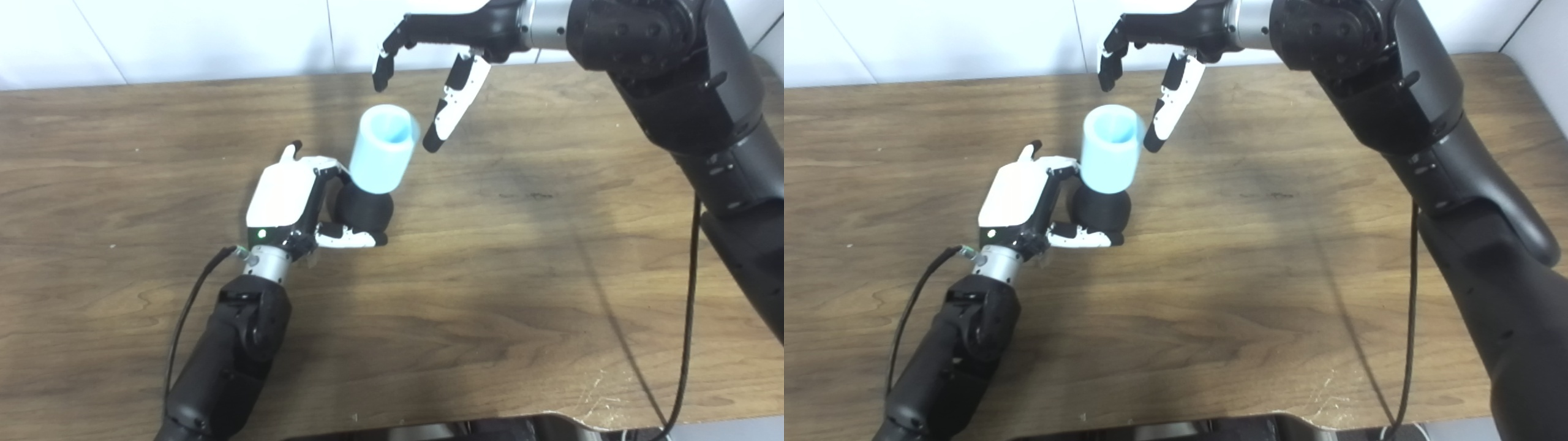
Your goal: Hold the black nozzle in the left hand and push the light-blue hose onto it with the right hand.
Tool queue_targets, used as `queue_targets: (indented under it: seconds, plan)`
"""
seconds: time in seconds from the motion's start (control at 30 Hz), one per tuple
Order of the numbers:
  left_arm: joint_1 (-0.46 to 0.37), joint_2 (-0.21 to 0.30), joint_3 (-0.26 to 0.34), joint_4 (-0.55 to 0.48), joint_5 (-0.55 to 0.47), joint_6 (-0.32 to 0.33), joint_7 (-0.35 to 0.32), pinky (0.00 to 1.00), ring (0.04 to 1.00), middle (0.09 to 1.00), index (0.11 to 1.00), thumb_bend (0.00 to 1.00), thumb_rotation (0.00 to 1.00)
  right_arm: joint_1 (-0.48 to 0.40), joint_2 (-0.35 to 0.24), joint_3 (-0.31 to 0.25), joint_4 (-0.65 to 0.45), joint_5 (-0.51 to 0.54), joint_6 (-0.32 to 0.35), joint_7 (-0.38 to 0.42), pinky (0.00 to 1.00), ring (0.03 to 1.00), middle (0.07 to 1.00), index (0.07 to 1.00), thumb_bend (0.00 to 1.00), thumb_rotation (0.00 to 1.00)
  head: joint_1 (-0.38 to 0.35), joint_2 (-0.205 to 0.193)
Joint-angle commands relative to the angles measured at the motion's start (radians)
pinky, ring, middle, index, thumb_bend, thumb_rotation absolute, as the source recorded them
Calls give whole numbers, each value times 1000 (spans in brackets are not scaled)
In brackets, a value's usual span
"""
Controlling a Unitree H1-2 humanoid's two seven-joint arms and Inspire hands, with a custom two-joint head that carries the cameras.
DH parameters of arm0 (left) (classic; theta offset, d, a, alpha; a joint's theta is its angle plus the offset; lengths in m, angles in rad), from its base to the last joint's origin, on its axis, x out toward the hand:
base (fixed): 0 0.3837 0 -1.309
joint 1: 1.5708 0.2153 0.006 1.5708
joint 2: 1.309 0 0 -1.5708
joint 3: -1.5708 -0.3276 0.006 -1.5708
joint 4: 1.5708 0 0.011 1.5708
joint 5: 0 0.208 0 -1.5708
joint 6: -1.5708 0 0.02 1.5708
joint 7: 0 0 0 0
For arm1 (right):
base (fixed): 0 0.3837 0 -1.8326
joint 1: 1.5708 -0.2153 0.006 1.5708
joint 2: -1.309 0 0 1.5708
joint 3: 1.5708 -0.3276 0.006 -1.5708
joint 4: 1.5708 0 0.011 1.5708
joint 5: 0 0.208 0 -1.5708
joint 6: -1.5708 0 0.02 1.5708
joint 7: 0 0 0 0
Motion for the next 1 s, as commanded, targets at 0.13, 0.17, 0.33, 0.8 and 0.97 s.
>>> queue_targets:
  seconds: [0.13,0.17,0.33,0.8,0.97]
  plan:
    - [9,3,23,-53,17,-22,26,969,803,750,483,523,52,-29,-21,-34,-18,12,-36,-40,745,808,732,672,805,494,3,-2]
    - [11,3,24,-50,19,-25,30,967,803,749,483,523,52,-29,-21,-35,-19,13,-36,-40,745,808,733,672,801,498,6,-2]
    - [22,-4,22,-44,30,-22,39,970,803,739,483,524,53,-20,-25,-43,-30,21,-29,-37,747,811,734,677,763,503,22,-9]
    - [15,-39,4,36,72,-10,77,955,797,732,483,525,54,116,-20,-141,-102,67,-22,-124,729,832,855,869,650,562,103,-48]
    - [6,-52,-9,65,83,-3,99,961,792,727,483,525,54,171,-16,-161,-120,77,-77,-183,831,920,939,938,604,666,125,-70]
